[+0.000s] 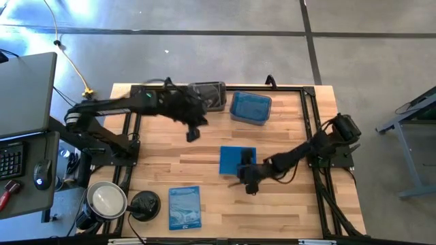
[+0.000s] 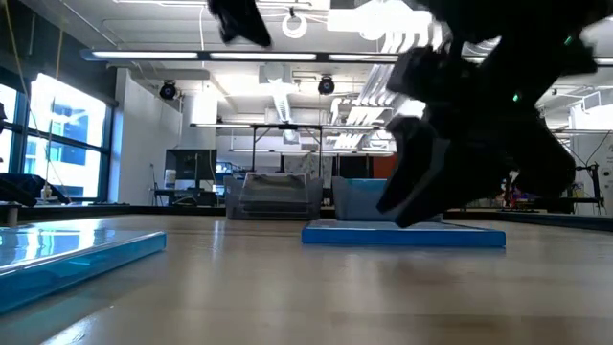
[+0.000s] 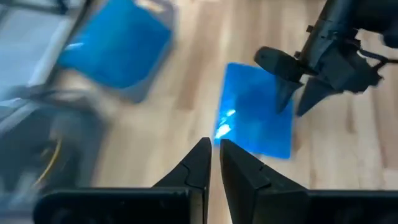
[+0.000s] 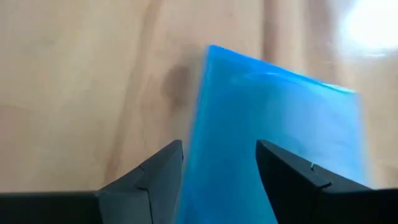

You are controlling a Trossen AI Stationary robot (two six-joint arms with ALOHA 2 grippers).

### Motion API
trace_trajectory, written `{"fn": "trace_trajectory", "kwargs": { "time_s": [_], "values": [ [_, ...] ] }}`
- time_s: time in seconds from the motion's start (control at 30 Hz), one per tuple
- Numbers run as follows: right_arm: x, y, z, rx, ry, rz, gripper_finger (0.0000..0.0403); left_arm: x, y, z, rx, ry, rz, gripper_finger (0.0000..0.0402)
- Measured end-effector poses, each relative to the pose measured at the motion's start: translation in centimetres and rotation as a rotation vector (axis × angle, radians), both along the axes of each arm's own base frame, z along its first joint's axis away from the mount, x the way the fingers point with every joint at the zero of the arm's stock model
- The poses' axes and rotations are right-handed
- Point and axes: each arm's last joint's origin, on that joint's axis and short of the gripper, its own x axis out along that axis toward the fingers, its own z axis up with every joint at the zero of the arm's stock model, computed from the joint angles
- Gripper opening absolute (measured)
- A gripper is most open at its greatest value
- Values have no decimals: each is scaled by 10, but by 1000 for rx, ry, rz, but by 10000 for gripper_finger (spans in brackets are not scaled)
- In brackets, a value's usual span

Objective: Pick & place jewel cases by type
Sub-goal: Put the top blue cd case into the right black bin

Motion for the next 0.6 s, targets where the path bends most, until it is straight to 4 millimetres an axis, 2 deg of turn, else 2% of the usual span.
{"fn": "trace_trajectory", "kwargs": {
  "time_s": [0.1,0.17,0.23,0.3,0.5,0.6],
  "values": [
    [-2,17,13,-152,63,-69,199,18,1,-46,-65,-69,-43,26],
    [-3,27,22,-163,86,-108,199,35,3,-73,-75,-169,-28,24],
    [-6,34,27,-132,106,-138,199,47,5,-104,-83,-185,-19,23],
    [-10,38,26,-87,128,-151,199,60,9,-122,-69,-210,-32,23],
    [-23,37,10,-26,115,-250,199,88,19,-165,-170,-107,-172,32],
    [-23,36,8,-47,91,-255,200,106,21,-174,-171,-108,-224,53]
  ]
}}
